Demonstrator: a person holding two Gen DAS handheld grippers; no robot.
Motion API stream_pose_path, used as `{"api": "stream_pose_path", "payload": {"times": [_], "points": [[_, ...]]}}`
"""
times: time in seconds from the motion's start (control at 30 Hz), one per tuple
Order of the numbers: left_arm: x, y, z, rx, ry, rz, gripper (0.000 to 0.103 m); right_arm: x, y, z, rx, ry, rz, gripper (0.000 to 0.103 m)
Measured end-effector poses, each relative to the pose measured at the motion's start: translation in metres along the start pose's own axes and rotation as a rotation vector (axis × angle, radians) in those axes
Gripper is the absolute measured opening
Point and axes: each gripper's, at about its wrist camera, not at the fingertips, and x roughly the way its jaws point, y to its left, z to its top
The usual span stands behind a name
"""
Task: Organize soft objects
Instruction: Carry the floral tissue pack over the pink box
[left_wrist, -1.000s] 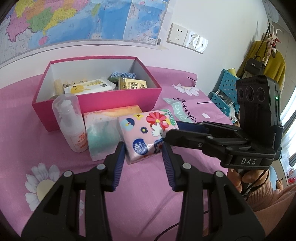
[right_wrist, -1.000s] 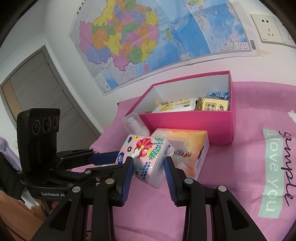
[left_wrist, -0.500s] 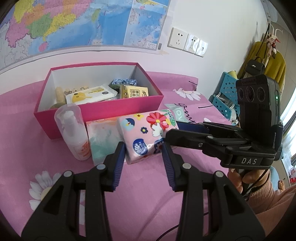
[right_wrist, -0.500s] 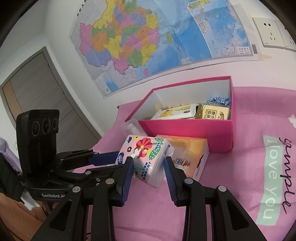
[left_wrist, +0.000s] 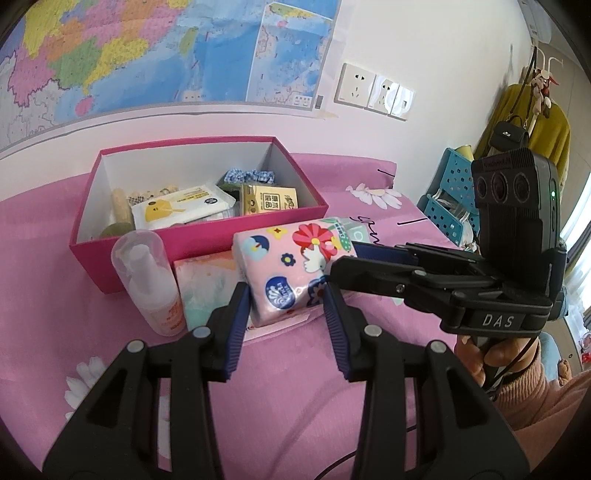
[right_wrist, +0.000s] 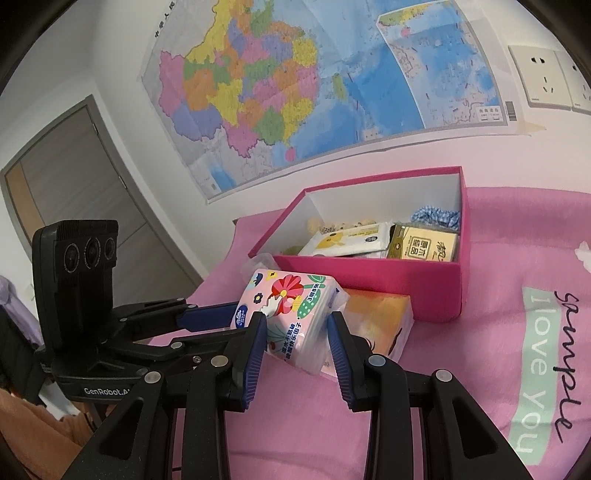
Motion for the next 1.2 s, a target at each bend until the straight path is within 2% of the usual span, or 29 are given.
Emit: {"api": "stream_pose_path", "payload": {"times": [1.2], "points": [[0.001, 0.003, 0.014, 0.017, -0.036, 0.015, 0.043, 0.002, -0.003, 0.018, -0.013, -0.025, 0.002, 0.036]]}}
